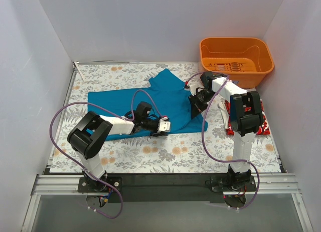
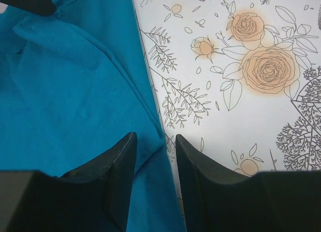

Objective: Fold and stack the t-shirts
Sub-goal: Fold the tshirt

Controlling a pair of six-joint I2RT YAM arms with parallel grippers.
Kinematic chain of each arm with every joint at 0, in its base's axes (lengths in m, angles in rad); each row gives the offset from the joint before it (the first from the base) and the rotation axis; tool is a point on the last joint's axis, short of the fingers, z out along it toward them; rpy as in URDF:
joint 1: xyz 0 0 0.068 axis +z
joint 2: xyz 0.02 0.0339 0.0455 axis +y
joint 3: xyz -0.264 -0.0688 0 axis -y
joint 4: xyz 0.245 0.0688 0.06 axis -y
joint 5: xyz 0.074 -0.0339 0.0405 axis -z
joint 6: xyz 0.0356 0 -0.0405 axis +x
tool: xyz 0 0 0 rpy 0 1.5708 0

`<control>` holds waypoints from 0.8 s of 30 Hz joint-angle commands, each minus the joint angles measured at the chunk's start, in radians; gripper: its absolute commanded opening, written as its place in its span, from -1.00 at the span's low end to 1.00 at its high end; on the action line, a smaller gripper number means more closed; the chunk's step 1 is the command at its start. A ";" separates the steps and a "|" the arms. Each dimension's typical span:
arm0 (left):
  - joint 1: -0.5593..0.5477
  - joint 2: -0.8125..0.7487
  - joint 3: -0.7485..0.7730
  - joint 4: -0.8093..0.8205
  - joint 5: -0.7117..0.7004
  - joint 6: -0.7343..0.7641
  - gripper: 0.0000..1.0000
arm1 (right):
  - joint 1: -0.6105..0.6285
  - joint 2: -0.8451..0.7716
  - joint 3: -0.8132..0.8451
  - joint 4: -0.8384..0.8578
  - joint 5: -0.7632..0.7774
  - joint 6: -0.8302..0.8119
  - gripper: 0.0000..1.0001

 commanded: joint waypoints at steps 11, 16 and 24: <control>-0.002 -0.009 0.043 0.006 0.006 0.007 -0.98 | 0.005 -0.004 0.026 -0.017 -0.018 0.008 -0.97; 0.018 -0.043 0.084 0.038 0.003 -0.086 -1.00 | 0.004 -0.007 0.058 -0.019 -0.038 0.008 -0.97; 0.125 -0.022 0.203 0.038 0.027 -0.203 -1.00 | 0.004 0.030 0.184 -0.017 -0.081 0.038 -0.97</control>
